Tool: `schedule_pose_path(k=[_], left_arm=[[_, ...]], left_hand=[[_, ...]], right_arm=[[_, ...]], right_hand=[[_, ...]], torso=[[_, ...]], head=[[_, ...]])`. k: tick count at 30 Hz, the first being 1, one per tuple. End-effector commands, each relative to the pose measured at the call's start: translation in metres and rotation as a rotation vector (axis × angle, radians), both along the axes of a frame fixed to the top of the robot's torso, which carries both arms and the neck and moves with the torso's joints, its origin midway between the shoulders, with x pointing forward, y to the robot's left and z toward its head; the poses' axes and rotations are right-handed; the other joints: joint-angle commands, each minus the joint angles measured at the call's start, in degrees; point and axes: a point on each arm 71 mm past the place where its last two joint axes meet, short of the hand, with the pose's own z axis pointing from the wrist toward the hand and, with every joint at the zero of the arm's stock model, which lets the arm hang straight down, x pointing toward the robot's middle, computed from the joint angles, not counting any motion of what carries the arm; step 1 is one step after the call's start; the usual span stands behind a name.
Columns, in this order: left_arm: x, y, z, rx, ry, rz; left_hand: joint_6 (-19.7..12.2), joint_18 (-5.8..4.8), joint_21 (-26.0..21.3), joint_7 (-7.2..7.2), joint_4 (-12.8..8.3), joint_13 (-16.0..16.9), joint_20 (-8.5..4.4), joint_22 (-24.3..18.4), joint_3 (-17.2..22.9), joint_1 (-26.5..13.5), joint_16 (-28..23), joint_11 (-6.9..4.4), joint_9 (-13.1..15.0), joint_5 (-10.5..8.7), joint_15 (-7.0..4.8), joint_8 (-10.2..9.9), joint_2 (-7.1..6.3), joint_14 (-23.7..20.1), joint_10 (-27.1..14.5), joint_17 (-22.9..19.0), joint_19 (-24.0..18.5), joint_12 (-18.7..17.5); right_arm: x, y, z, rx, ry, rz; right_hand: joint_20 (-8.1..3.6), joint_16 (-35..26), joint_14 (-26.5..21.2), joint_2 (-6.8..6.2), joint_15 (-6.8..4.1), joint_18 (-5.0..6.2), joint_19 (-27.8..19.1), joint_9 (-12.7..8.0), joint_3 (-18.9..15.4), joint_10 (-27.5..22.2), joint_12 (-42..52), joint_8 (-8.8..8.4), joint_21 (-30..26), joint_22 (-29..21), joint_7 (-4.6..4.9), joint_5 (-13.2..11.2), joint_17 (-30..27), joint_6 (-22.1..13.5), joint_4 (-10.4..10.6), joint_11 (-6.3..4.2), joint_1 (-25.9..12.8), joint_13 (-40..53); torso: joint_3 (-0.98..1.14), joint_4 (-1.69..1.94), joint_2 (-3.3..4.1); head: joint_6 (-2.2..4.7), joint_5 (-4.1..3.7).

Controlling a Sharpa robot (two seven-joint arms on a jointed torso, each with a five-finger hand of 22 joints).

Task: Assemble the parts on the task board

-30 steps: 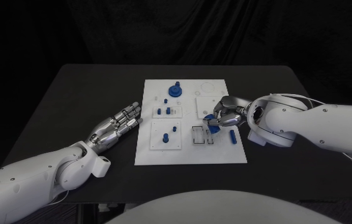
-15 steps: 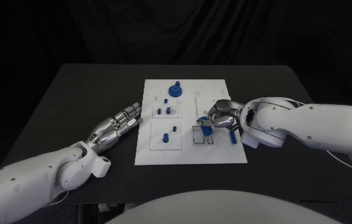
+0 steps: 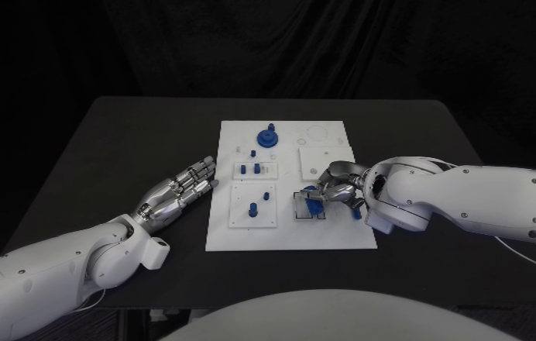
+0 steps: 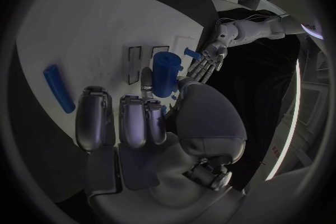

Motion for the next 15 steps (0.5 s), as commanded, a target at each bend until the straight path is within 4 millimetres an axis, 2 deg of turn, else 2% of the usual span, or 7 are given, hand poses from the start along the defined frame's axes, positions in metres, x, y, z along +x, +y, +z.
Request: schedule_pose_path(k=[1, 4, 9, 10, 11, 14, 15], left_arm=[[-0.0005, -0.0015, 0.0024, -0.042, -0.025, 0.001], [-0.0003, -0.0017, 0.0022, -0.042, -0.025, 0.000], [-0.0001, -0.0019, 0.0017, -0.042, -0.023, -0.001], [-0.0001, -0.0020, 0.0016, -0.042, -0.023, -0.001], [-0.0001, -0.0021, 0.0015, -0.042, -0.023, -0.002], [-0.0001, -0.0022, 0.0012, -0.042, -0.021, -0.002], [-0.0001, -0.0022, 0.0011, -0.042, -0.021, -0.003]], left_hand=[[0.2, 0.99, 0.3, 0.36, 0.4, 0.0, 0.31, -0.1, 0.0, -0.6, -0.1, -0.10, 0.0, -0.18, 0.15, 0.2, 0.09, -0.1, -0.3, 0.0, 0.1, -0.3], [0.2, 0.99, 0.3, 0.48, 0.4, 0.0, 0.31, -0.1, 0.0, -0.6, -0.1, -0.13, 0.0, -0.26, 0.14, 0.2, 0.07, -0.1, -0.3, 0.0, 0.1, -0.3], [0.3, 0.99, 0.3, 0.61, 0.4, 0.0, 0.32, -0.1, 0.0, -0.6, -0.2, -0.17, 0.1, -0.30, 0.15, 0.2, 0.05, -0.1, -0.4, 0.0, 0.1, -0.3], [0.3, 0.99, 0.3, 0.61, 0.4, 0.0, 0.32, -0.1, 0.0, -0.6, -0.2, -0.17, 0.1, -0.30, 0.15, 0.2, 0.05, -0.1, -0.4, 0.0, 0.1, -0.3], [0.3, 0.99, 0.3, 0.61, 0.4, 0.0, 0.32, -0.1, 0.0, -0.6, -0.2, -0.17, 0.1, -0.30, 0.15, 0.2, 0.05, -0.1, -0.4, 0.0, 0.1, -0.3], [0.4, 0.99, 0.2, 0.85, 0.4, 0.0, 0.32, -0.2, 0.0, -0.6, -0.1, -0.24, 0.1, -0.33, 0.14, 0.2, 0.02, -0.1, -0.4, 0.0, 0.1, -0.3], [0.4, 0.99, 0.2, 0.85, 0.4, 0.0, 0.32, -0.2, 0.0, -0.6, -0.1, -0.24, 0.1, -0.33, 0.14, 0.2, 0.02, -0.1, -0.4, 0.0, 0.1, -0.3]], right_arm=[[-0.0016, -0.0016, -0.0034, -0.026, 0.030, -0.011], [-0.0014, -0.0012, -0.0041, -0.038, 0.027, -0.002], [-0.0003, -0.0004, -0.0049, -0.045, 0.020, 0.005], [-0.0003, -0.0002, -0.0051, -0.045, 0.020, 0.006], [-0.0003, 0.0000, -0.0053, -0.046, 0.021, 0.008], [-0.0005, 0.0009, -0.0060, -0.049, 0.025, 0.014], [-0.0005, 0.0012, -0.0062, -0.049, 0.026, 0.017]], right_hand=[[0.31, -0.2, 3.3, 0.00, 0.43, -0.32, 1.9, -0.1, 1.4, 6.1, 0.2, -0.40, -0.2, 11.4, 0.13, -0.8, 0.2, -0.4, -1.7, 0.37, -0.9, 15.1], [0.50, -0.5, 3.2, 0.24, 0.62, -0.24, 1.8, -0.4, 0.3, 6.1, 0.2, -0.88, -0.6, 11.3, 0.34, -4.9, -0.3, -0.6, -1.7, 0.58, -3.1, 15.1], [0.61, -0.5, 3.2, 0.47, 0.70, -0.22, 1.7, -0.6, -1.2, 6.1, 0.2, -1.18, -0.7, 11.2, 0.40, -9.4, -0.3, -0.6, -1.6, 0.66, -5.8, 15.1], [0.63, -0.5, 3.2, 0.53, 0.72, -0.20, 1.7, -0.6, -1.9, 6.1, 0.2, -1.29, -0.8, 11.2, 0.42, -12.3, -0.5, -0.6, -1.6, 0.68, -7.1, 15.1], [0.64, -0.5, 3.2, 0.66, 0.72, -0.19, 1.7, -0.6, -2.3, 6.1, 0.2, -1.33, -0.8, 11.2, 0.43, -13.5, -0.4, -0.7, -1.6, 0.69, -7.8, 15.1], [0.67, -0.6, 3.2, 0.53, 0.75, -0.18, 1.7, -0.7, -3.5, 6.1, 0.2, -1.47, -0.9, 11.2, 0.48, -15.5, -0.6, -0.8, -1.6, 0.74, -9.0, 15.1], [0.68, -0.6, 3.2, 0.38, 0.77, -0.17, 1.7, -0.8, -4.3, 6.1, 0.2, -1.56, -0.9, 11.2, 0.52, -14.9, -0.6, -0.9, -1.6, 0.75, -9.7, 15.1]], torso=[[0.03, -0.07, -0.04], [0.03, -0.06, -0.03], [-0.01, -0.06, -0.07], [0.00, -0.04, -0.11], [-0.01, -0.04, -0.11], [0.03, -0.02, -0.15], [0.02, 0.00, -0.16]], head=[[-0.01, 0.15], [-0.01, 0.09], [-0.01, 0.11], [-0.01, 0.11], [-0.01, 0.13], [-0.01, 0.15], [-0.01, 0.14]])
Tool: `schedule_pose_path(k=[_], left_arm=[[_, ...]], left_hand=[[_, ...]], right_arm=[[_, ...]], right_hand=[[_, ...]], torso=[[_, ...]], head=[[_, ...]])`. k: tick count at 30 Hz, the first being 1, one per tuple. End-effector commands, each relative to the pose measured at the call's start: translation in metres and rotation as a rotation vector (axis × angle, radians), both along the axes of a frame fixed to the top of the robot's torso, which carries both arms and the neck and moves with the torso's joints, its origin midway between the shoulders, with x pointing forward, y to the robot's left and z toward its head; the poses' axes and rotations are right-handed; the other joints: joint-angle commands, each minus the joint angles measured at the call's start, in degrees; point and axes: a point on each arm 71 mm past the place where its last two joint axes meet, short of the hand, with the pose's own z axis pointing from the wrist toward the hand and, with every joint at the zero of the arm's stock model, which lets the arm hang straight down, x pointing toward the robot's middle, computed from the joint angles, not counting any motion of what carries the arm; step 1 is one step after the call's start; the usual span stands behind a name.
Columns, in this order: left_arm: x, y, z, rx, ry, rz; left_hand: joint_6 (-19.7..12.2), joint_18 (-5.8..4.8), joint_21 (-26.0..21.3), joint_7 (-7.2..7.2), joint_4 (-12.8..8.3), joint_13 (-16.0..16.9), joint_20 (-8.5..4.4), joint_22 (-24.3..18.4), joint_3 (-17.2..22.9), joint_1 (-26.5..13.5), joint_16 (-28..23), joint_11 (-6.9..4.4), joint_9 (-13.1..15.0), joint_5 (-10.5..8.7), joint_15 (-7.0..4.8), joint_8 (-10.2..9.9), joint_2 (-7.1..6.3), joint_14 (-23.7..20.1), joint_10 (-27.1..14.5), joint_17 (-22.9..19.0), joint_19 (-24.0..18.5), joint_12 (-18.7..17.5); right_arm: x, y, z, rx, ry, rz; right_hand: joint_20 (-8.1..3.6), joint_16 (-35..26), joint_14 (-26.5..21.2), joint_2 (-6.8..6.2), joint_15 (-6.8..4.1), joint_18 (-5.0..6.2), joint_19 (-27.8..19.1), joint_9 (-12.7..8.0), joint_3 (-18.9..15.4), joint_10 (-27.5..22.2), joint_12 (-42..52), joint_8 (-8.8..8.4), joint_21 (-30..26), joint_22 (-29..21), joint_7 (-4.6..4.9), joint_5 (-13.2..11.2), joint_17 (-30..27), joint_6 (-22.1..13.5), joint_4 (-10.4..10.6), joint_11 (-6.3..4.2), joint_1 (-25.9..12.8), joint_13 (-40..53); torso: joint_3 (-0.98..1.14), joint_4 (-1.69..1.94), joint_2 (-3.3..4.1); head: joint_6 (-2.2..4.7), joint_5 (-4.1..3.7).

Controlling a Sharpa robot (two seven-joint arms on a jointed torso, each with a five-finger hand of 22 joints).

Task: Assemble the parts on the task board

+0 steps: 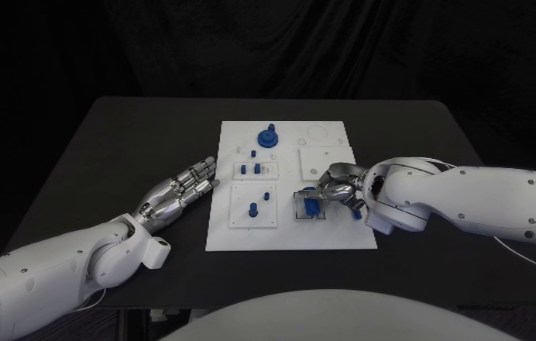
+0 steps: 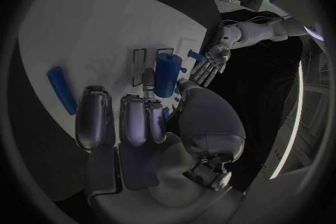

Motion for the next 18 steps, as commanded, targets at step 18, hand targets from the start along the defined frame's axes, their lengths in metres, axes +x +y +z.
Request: schedule_pose_path(k=[18], left_arm=[[-0.0018, -0.0016, -0.0001, -0.042, -0.016, -0.003]], left_hand=[[0.0, 1.00, 0.2, 0.80, 0.4, 0.0, 0.33, -0.1, -0.1, -0.6, -0.2, -0.20, 0.1, -0.40, 0.14, 0.3, -0.02, -0.1, -0.2, -0.1, 0.0, -0.3]], right_arm=[[0.0002, -0.0010, 0.0009, 0.010, -0.045, 0.003]], right_hand=[[0.42, 0.0, 3.4, 0.98, 0.58, -0.18, 1.7, -0.6, -9.3, 6.1, 0.2, -0.77, -0.3, 11.2, 0.41, -6.0, 0.3, -0.1, -0.1, 0.50, -2.1, 15.1]], torso=[[0.02, 0.02, -0.10]], head=[[-0.01, 0.50]])
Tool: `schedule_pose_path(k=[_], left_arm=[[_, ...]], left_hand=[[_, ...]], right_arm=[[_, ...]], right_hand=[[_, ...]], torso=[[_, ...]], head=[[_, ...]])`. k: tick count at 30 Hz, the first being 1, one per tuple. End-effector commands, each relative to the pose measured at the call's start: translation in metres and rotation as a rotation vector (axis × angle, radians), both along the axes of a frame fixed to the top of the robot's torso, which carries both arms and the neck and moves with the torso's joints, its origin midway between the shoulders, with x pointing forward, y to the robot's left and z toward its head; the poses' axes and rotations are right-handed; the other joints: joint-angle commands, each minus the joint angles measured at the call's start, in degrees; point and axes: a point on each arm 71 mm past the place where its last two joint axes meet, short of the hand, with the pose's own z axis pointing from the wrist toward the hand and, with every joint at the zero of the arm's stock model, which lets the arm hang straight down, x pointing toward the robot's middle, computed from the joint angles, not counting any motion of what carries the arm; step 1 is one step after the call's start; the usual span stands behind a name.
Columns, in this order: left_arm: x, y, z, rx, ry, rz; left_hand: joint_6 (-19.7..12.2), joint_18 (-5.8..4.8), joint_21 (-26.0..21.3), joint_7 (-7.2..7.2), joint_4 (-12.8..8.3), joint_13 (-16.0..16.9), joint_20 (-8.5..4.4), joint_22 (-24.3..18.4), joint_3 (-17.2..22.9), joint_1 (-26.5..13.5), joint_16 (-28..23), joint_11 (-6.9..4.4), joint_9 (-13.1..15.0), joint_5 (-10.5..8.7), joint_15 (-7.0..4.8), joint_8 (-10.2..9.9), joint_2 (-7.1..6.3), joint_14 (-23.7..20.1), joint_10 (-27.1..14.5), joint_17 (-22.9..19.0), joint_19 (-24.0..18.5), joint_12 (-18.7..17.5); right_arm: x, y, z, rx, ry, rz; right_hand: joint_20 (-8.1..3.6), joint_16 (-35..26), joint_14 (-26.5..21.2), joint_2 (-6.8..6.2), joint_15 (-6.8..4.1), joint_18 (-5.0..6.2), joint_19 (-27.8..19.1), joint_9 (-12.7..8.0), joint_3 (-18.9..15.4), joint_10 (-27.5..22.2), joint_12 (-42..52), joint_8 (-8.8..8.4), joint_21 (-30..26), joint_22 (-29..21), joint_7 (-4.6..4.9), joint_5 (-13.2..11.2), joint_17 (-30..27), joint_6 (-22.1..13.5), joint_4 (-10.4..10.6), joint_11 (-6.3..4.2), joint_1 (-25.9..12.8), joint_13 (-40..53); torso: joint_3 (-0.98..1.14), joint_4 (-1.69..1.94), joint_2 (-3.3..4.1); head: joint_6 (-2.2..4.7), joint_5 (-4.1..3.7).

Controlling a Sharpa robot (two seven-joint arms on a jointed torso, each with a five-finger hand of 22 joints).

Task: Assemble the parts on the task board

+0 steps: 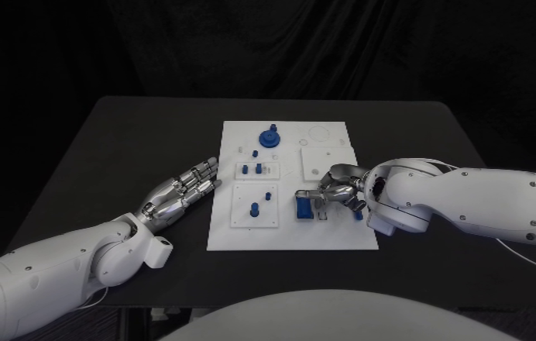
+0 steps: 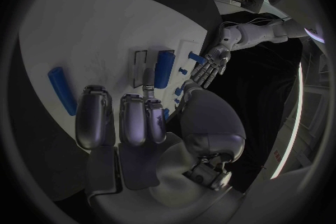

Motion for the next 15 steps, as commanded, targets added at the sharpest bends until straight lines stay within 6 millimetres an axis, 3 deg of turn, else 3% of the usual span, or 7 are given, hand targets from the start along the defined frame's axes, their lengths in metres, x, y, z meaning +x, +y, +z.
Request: schedule_pose_path(k=[1, 4, 5, 6, 9, 15], left_arm=[[-0.001, -0.001, 0.002, -0.038, -0.019, 0.000], [-0.001, -0.001, 0.001, -0.038, -0.019, 0.001], [-0.002, -0.001, 0.001, -0.038, -0.019, 0.001], [-0.002, -0.001, 0.001, -0.038, -0.019, 0.002], [-0.002, 0.000, 0.001, -0.038, -0.020, 0.003], [-0.002, 0.001, 0.001, -0.036, -0.022, 0.008]], left_hand=[[-0.1, 1.00, 0.2, 0.27, 0.4, 0.0, 0.34, -0.1, -0.1, -0.6, -0.2, -0.20, 0.1, -0.40, 0.14, 0.3, -0.02, -0.1, -0.2, -0.1, 0.0, -0.3], [-0.1, 1.00, 0.2, 0.27, 0.4, 0.0, 0.34, -0.1, -0.1, -0.6, -0.2, -0.20, 0.1, -0.40, 0.14, 0.3, -0.02, -0.1, -0.2, -0.1, 0.0, -0.3], [-0.1, 1.00, 0.2, 0.27, 0.4, 0.0, 0.34, -0.1, -0.1, -0.6, -0.2, -0.20, 0.1, -0.40, 0.14, 0.3, -0.02, -0.1, -0.2, -0.1, 0.0, -0.3], [-0.1, 1.00, 0.2, 0.27, 0.4, 0.0, 0.34, -0.1, -0.1, -0.6, -0.2, -0.20, 0.1, -0.40, 0.14, 0.3, -0.02, -0.1, -0.2, -0.1, 0.0, -0.3], [0.0, 1.00, 0.2, 0.41, 0.4, 0.0, 0.34, 0.0, -0.1, -0.6, -0.2, -0.25, 0.1, -0.40, 0.15, 0.3, -0.04, -0.1, -0.2, -0.1, 0.0, -0.3], [0.2, 1.01, 0.2, 0.57, 0.4, 0.0, 0.32, 0.0, -0.1, -0.7, -0.2, -0.36, 0.1, 0.03, 0.12, 0.3, -0.07, -0.1, -0.2, -0.1, 0.1, -0.3]], right_arm=[[0.001, 0.000, 0.004, 0.024, -0.067, -0.004], [0.001, 0.000, 0.009, 0.045, -0.132, 0.007], [0.001, 0.000, 0.012, 0.059, -0.172, 0.014], [0.001, 0.000, 0.013, 0.065, -0.188, 0.016], [-0.002, -0.003, 0.021, 0.084, -0.247, 0.017], [0.002, -0.019, 0.045, 0.032, -0.272, -0.002]], right_hand=[[0.41, 0.0, 3.5, 0.84, 0.22, -0.19, 1.8, 0.0, -0.8, 5.9, 0.2, 0.00, 0.0, 11.2, 0.28, 1.6, 0.4, 0.1, -0.1, 0.27, 2.0, 15.1], [0.34, 0.2, 3.5, 1.27, 0.15, -0.27, 1.9, 0.1, -1.2, 5.9, 0.2, 0.42, 0.4, 11.3, 0.17, 5.0, 0.7, 0.1, -0.6, 0.18, 6.2, 15.1], [0.24, 0.3, 3.6, 1.35, 0.00, -0.30, 2.0, 0.6, -0.9, 5.9, 0.2, 1.38, 0.5, 11.4, -0.03, 8.6, 0.9, 0.2, -1.6, 0.00, 10.3, 15.1], [0.18, 0.3, 3.6, 1.46, -0.05, -0.30, 2.0, 0.9, -1.0, 5.9, 0.2, 1.92, 0.6, 11.4, -0.12, 8.7, 0.9, 0.1, -1.6, -0.07, 11.7, 15.1], [0.11, 0.4, 3.5, 1.56, -0.11, -0.31, 2.0, 1.3, -1.4, 5.9, 0.2, 2.69, 0.6, 11.4, -0.19, 9.8, 0.9, -0.2, -1.3, -0.13, 13.4, 15.1], [0.01, 0.2, 3.5, 2.26, -0.21, -0.27, 1.9, 1.8, -2.5, 5.9, 0.2, 3.76, 0.4, 11.3, -0.30, 16.6, 0.6, -0.7, 0.0, -0.25, 13.8, 15.1]], torso=[[0.01, 0.01, 0.01], [0.01, 0.00, 0.02], [0.02, 0.00, 0.04], [0.02, 0.00, 0.04], [0.03, -0.02, 0.06], [0.05, 0.00, 0.07]], head=[[-0.01, 0.07], [-0.01, 0.11], [-0.01, 0.15], [-0.01, 0.18], [-0.01, 0.21], [-0.01, -0.23]])
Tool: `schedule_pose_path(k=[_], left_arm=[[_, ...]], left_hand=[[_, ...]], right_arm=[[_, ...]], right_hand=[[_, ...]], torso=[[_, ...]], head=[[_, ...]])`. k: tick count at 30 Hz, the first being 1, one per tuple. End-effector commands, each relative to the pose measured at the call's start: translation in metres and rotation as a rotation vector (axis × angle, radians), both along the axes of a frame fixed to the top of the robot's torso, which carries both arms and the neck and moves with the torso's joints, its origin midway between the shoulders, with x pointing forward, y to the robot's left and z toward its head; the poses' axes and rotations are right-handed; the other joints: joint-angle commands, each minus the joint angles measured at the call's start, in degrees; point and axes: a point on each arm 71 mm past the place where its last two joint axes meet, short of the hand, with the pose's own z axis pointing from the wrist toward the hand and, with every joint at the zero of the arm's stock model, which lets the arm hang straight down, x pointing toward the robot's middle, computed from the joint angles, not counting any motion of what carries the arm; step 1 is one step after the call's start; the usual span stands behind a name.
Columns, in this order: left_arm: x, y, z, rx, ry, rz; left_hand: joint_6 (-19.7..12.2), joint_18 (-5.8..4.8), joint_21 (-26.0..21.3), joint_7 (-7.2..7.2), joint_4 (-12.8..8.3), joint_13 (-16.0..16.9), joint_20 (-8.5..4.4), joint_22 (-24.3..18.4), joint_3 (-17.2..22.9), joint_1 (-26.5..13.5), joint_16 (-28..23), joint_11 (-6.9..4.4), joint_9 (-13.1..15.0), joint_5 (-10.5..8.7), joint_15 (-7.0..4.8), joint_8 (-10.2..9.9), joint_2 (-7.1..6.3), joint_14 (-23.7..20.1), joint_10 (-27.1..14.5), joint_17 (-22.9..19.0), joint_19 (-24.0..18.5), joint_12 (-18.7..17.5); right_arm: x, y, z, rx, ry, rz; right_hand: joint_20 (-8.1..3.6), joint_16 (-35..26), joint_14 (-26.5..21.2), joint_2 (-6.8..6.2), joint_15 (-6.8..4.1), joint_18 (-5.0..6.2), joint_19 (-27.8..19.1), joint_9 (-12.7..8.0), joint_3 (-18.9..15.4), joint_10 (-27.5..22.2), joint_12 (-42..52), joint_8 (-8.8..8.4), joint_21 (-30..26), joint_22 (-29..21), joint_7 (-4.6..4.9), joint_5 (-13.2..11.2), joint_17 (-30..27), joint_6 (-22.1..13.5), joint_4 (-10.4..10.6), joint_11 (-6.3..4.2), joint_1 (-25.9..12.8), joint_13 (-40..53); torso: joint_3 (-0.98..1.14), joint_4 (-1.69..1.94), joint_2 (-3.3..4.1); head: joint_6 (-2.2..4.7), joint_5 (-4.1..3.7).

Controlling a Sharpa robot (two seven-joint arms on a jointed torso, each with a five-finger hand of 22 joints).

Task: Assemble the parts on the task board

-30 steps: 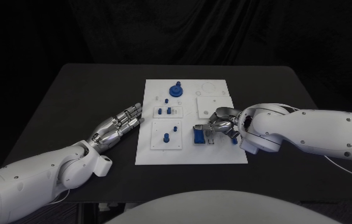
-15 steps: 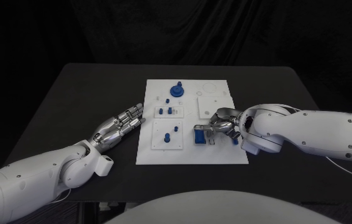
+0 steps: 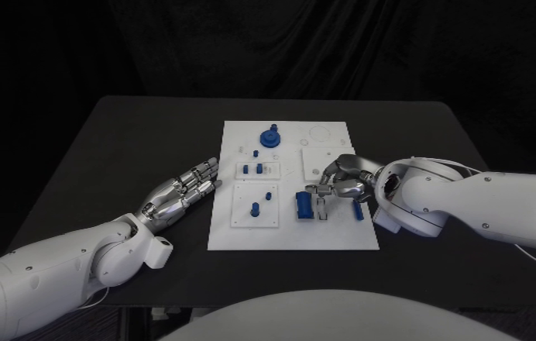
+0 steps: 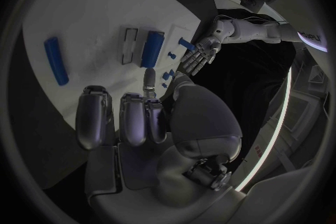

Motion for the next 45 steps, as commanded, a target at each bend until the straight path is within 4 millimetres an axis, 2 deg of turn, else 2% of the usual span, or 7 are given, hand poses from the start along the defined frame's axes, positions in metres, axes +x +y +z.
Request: schedule_pose_path(k=[1, 9, 17, 24, 29, 35, 45], left_arm=[[-0.001, 0.000, 0.002, -0.033, -0.023, 0.008], [-0.002, -0.001, 0.002, -0.032, -0.023, 0.008], [-0.002, -0.001, 0.002, -0.031, -0.021, 0.008], [-0.001, 0.000, 0.001, -0.030, -0.021, 0.008], [-0.001, 0.000, 0.001, -0.031, -0.020, 0.007], [-0.001, -0.001, 0.001, -0.032, -0.019, 0.005], [-0.001, -0.002, 0.001, -0.032, -0.017, 0.002]], left_hand=[[0.0, 1.01, 0.2, 0.37, 0.3, 0.0, 0.33, 0.0, 0.1, -0.7, -0.2, -0.35, 0.1, 0.03, 0.12, 0.3, -0.07, -0.1, -0.2, 0.0, 0.0, -0.3], [0.1, 1.03, 0.3, 0.38, 0.3, 0.0, 0.30, -0.1, 0.1, -0.7, -0.1, -0.43, 0.1, 0.63, 0.07, 0.4, -0.13, -0.1, -0.2, 0.0, 0.1, -0.2], [0.1, 1.04, 0.3, 0.38, 0.2, 0.0, 0.30, -0.1, 0.1, -0.7, -0.1, -0.42, 0.1, 0.78, 0.07, 0.4, -0.13, -0.1, -0.1, 0.0, 0.1, -0.2], [0.1, 1.04, 0.3, 0.37, 0.2, 0.0, 0.30, -0.1, 0.1, -0.7, -0.1, -0.39, 0.1, 0.83, 0.06, 0.4, -0.14, -0.1, -0.1, 0.0, 0.1, -0.2], [0.1, 1.04, 0.3, 0.36, 0.2, 0.0, 0.30, -0.1, 0.1, -0.7, -0.1, -0.36, 0.1, 0.88, 0.07, 0.4, -0.13, -0.1, -0.1, 0.0, 0.1, -0.2], [0.1, 1.04, 0.3, 0.35, 0.2, 0.0, 0.31, -0.1, 0.1, -0.7, -0.1, -0.33, 0.1, 0.96, 0.07, 0.4, -0.09, -0.1, -0.2, 0.0, 0.1, -0.2], [0.0, 1.04, 0.3, 0.35, 0.2, 0.0, 0.31, -0.1, 0.2, -0.6, -0.1, -0.33, 0.1, 0.95, 0.08, 0.3, -0.07, -0.1, -0.2, 0.0, 0.1, -0.2]], right_arm=[[0.004, -0.007, 0.016, -0.043, -0.062, -0.002], [0.004, -0.036, 0.030, -0.278, -0.028, -0.022], [-0.005, -0.051, 0.017, -0.491, -0.058, -0.002], [-0.013, -0.048, 0.003, -0.531, -0.039, 0.024], [-0.016, -0.048, -0.002, -0.545, -0.025, 0.035], [-0.018, -0.048, -0.006, -0.562, -0.013, 0.044], [-0.022, -0.046, -0.017, -0.573, 0.017, 0.062]], right_hand=[[0.01, 0.2, 3.5, 0.31, -0.21, -0.27, 1.9, 0.1, -0.4, 5.9, 0.2, 0.26, 0.0, 11.3, -0.08, 1.9, 0.1, -0.5, 0.2, -0.24, 0.0, 15.1], [-0.06, 0.4, 3.6, 0.02, -0.29, -0.39, 2.1, 0.0, -1.3, 5.9, 0.2, 0.61, 0.5, 11.5, -0.23, 7.9, 0.5, -0.4, 0.1, -0.38, 0.7, 15.1], [-0.24, 0.5, 3.6, 0.24, -0.54, -0.41, 2.2, 0.1, -2.4, 5.9, 0.2, 1.11, 0.6, 11.5, -0.62, 6.7, 0.5, 0.9, 0.3, -0.70, -1.0, 15.1], [-0.28, 0.5, 3.6, 0.46, -0.58, -0.42, 2.2, 0.1, -2.3, 5.9, 0.2, 1.17, 0.7, 11.5, -0.71, 6.7, 0.5, 1.1, 0.3, -0.77, -1.0, 15.1], [-0.33, 0.8, 3.7, 0.60, -0.66, -0.51, 2.3, 0.2, -2.4, 5.9, 0.2, 1.28, 1.0, 11.7, -0.82, 6.9, 1.1, 1.4, 0.3, -0.87, -1.0, 15.1], [-0.38, 0.8, 3.7, 0.67, -0.71, -0.54, 2.4, 0.2, -2.4, 5.9, 0.2, 1.34, 1.2, 11.7, -0.88, 6.9, 1.2, 1.5, 0.3, -0.93, -1.1, 15.1], [-0.39, 0.8, 3.7, 1.13, -0.57, -0.52, 2.3, -0.8, -2.8, 5.9, 0.2, -0.93, 1.1, 11.7, -0.42, 6.5, 1.1, 0.3, 0.2, -0.62, -1.2, 15.1]], torso=[[0.03, -0.01, 0.02], [0.02, 0.02, 0.00], [-0.27, 0.04, -0.05], [-0.09, -0.04, 0.05], [-0.01, 0.20, 0.06], [0.11, 0.05, 0.14], [-0.10, -0.08, 0.17]], head=[[-0.01, -0.36], [-0.01, -1.64], [-0.01, -2.58], [-0.01, -3.36], [-0.01, -4.18], [-0.01, -4.36], [-0.01, -4.34]])
